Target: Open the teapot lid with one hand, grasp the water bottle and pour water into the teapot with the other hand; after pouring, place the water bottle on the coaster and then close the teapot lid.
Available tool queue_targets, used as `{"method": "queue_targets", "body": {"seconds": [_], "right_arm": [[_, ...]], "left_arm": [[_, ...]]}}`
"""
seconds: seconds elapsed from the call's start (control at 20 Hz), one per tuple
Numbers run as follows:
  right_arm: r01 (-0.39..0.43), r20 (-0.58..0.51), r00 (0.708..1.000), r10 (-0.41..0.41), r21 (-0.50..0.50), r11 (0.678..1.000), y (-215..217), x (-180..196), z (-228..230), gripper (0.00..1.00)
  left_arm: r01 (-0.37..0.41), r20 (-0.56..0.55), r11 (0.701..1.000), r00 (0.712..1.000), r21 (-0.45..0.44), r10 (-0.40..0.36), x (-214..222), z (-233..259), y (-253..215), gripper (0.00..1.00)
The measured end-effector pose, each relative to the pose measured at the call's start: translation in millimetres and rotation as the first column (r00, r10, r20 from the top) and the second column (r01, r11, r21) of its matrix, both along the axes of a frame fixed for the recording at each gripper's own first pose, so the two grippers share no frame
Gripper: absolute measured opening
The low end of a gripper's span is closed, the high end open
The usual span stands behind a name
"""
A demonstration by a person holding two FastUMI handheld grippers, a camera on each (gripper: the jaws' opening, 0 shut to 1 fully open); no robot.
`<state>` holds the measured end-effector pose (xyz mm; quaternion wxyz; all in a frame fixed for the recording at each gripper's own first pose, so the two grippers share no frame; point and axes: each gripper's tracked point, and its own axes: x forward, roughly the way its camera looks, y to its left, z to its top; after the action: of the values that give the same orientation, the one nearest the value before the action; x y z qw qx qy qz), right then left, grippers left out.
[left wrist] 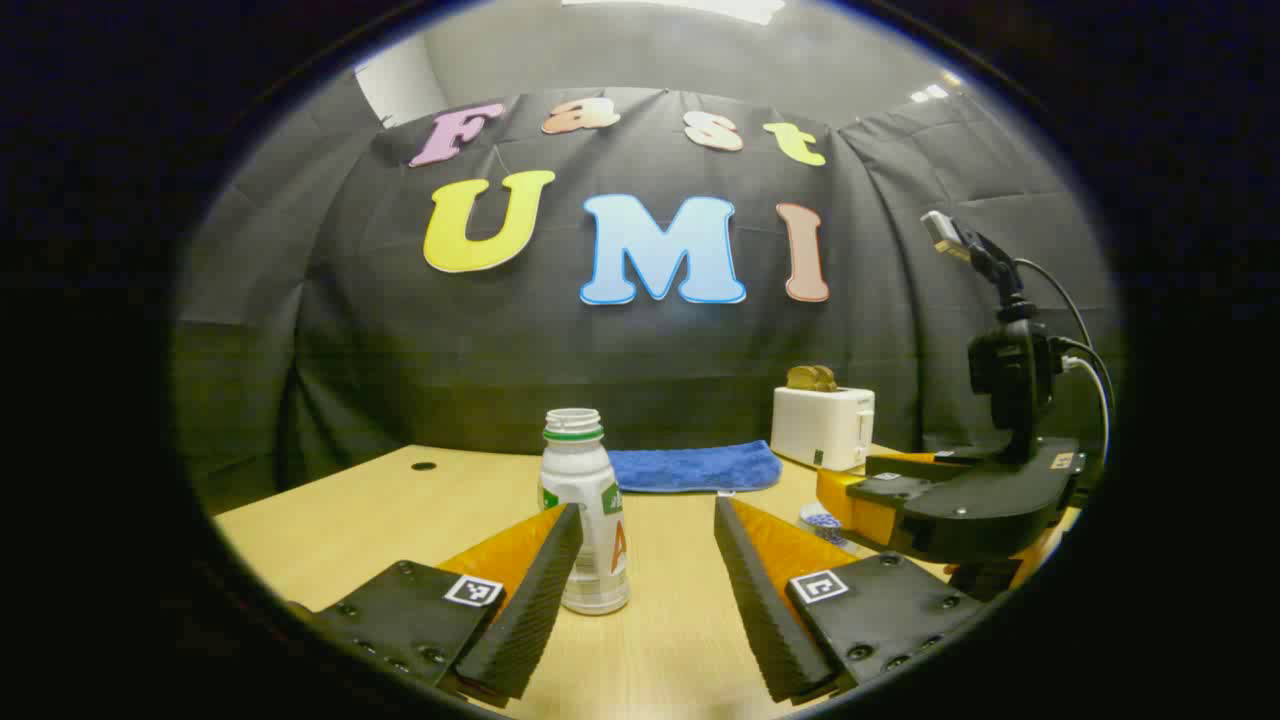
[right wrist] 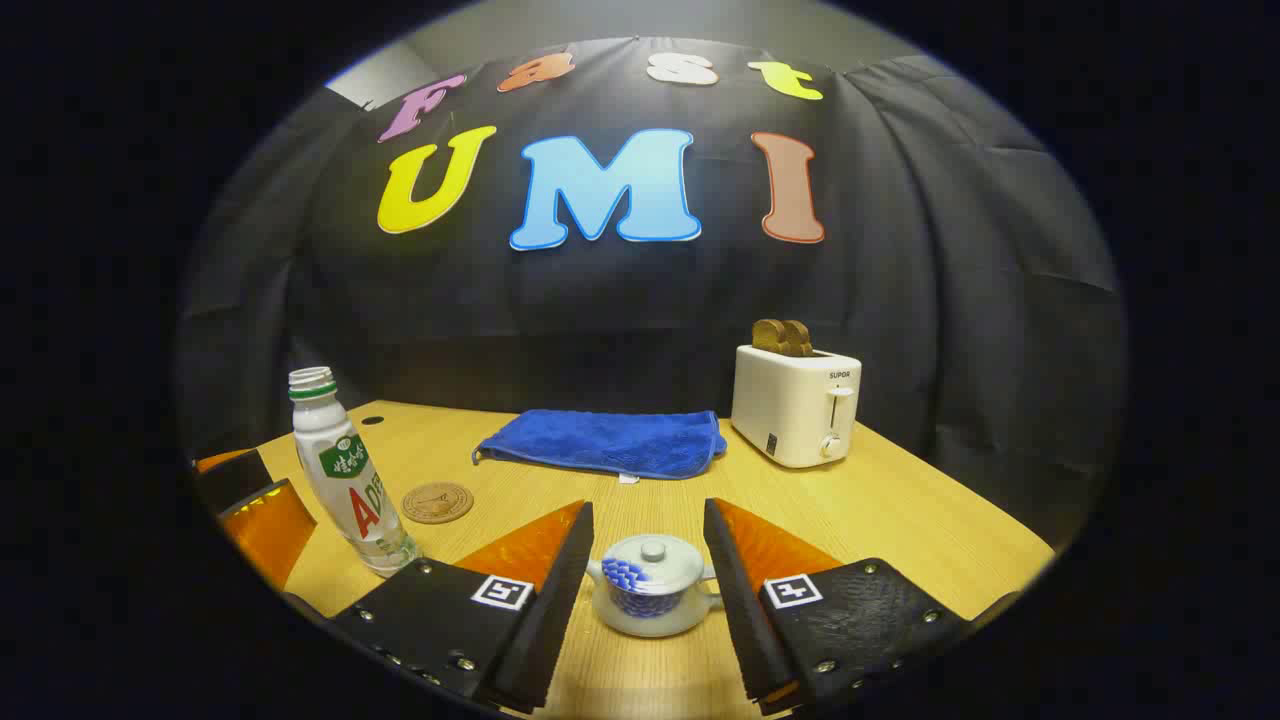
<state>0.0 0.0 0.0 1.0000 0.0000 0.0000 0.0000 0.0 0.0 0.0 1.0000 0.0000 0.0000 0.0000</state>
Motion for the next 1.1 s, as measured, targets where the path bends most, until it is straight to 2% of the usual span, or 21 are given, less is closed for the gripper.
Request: {"method": "queue_targets", "body": {"seconds": [0.15,0.25,0.35,0.5,0.6,0.95,1.1], "right_arm": [[0.006,-0.029,1.000,-0.007,-0.004,1.000,-1,9,-8,0.69],[0.005,-0.054,0.999,-0.005,-0.004,1.000,-1,14,-14,0.69],[0.006,-0.068,0.998,-0.006,-0.004,1.000,0,20,-19,0.69],[0.028,-0.091,0.995,-0.026,0.028,0.999,-5,24,-21,0.28],[0.025,-0.094,0.995,-0.022,0.037,0.999,-5,27,-21,0.28],[0.011,-0.094,0.996,-0.012,-0.007,1.000,-3,26,-23,0.28],[0.009,-0.091,0.996,-0.015,-0.059,0.998,-2,25,-24,0.28]], "left_arm": [[0.005,-0.007,1.000,1.000,-0.017,-0.006,1,-4,2,0.93],[0.007,-0.016,1.000,1.000,-0.023,-0.007,3,-8,2,0.85],[0.006,-0.023,1.000,1.000,-0.025,-0.007,4,-11,5,0.85],[0.006,-0.028,1.000,1.000,-0.029,-0.007,6,-14,7,0.89],[0.002,-0.029,1.000,1.000,-0.029,-0.003,7,-15,10,0.93],[0.005,-0.043,0.998,0.999,-0.068,-0.008,9,-22,11,0.94],[0.006,-0.045,0.998,0.999,-0.069,-0.009,10,-23,10,0.94]]}}
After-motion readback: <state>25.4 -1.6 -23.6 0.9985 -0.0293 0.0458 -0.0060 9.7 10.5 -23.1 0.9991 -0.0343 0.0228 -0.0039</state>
